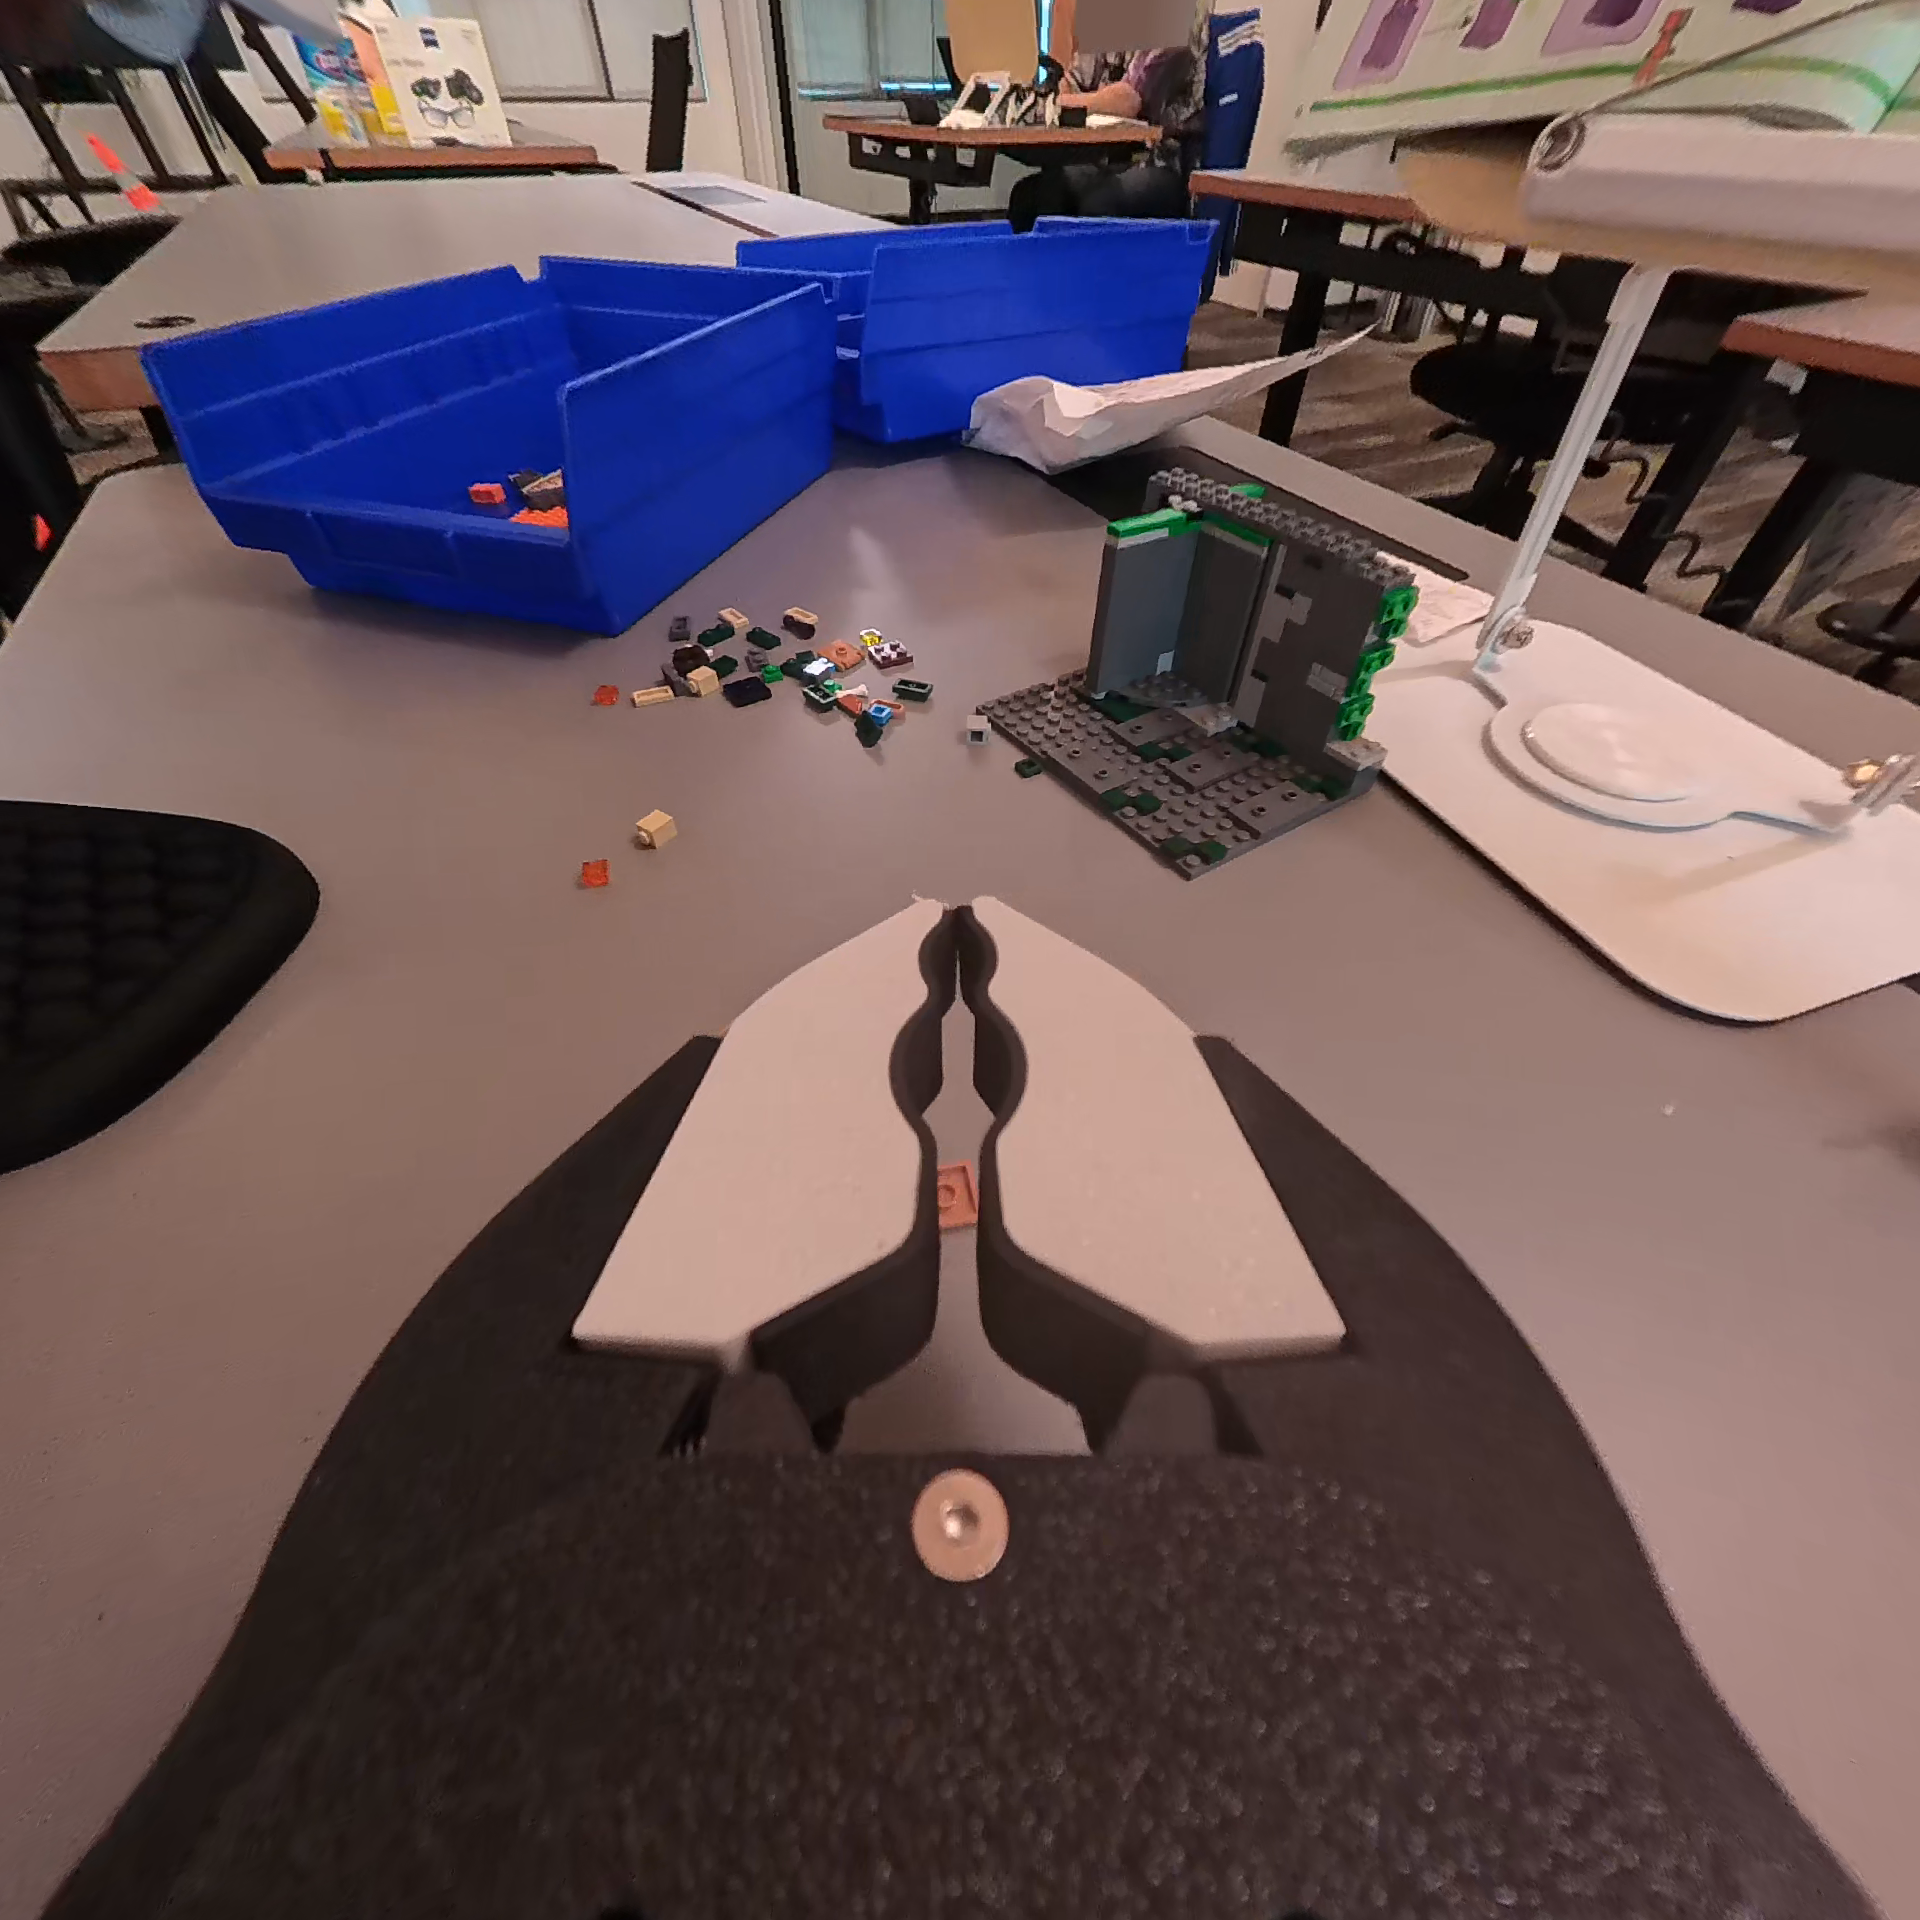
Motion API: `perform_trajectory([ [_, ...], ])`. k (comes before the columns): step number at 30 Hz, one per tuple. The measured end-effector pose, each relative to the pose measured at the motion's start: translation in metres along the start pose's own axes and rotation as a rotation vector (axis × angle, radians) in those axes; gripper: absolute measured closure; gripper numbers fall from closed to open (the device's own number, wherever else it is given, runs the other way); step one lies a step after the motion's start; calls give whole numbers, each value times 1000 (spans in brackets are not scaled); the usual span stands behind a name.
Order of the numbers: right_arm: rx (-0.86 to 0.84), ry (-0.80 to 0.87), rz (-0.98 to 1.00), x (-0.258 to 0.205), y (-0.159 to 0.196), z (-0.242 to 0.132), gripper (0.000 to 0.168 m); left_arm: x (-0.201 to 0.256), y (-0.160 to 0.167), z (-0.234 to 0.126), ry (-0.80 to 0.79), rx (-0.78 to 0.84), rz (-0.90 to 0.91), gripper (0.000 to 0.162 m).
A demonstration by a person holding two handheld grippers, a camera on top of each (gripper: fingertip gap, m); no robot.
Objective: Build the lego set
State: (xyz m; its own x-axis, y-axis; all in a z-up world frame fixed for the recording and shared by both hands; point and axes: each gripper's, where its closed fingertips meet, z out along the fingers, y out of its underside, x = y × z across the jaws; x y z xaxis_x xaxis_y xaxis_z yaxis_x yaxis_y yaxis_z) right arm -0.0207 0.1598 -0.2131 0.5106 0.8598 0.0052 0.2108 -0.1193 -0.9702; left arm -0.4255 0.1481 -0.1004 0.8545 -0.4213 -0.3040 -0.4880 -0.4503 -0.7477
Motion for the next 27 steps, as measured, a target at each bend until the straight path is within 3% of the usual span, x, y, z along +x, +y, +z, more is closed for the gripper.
perform_trajectory([
  [2,-15,-2,11,0,5,3,168,-7,17,9,40,-79,59,140],
  [4,-28,5,7,-1,9,5,168,-9,33,20,94,-132,119,162],
  [7,-40,26,-27,0,12,7,168,-18,65,37,127,-285,185,162],
  [14,-55,82,-122,5,17,12,168,-41,109,76,218,-428,251,162],
  [16,-66,99,-135,8,20,14,168,-43,115,88,247,-440,271,149],
  [21,-62,142,-149,17,19,14,168,-26,113,114,369,-434,346,141],
  [27,-50,175,-132,26,18,12,168,9,94,145,506,-407,345,148],
])
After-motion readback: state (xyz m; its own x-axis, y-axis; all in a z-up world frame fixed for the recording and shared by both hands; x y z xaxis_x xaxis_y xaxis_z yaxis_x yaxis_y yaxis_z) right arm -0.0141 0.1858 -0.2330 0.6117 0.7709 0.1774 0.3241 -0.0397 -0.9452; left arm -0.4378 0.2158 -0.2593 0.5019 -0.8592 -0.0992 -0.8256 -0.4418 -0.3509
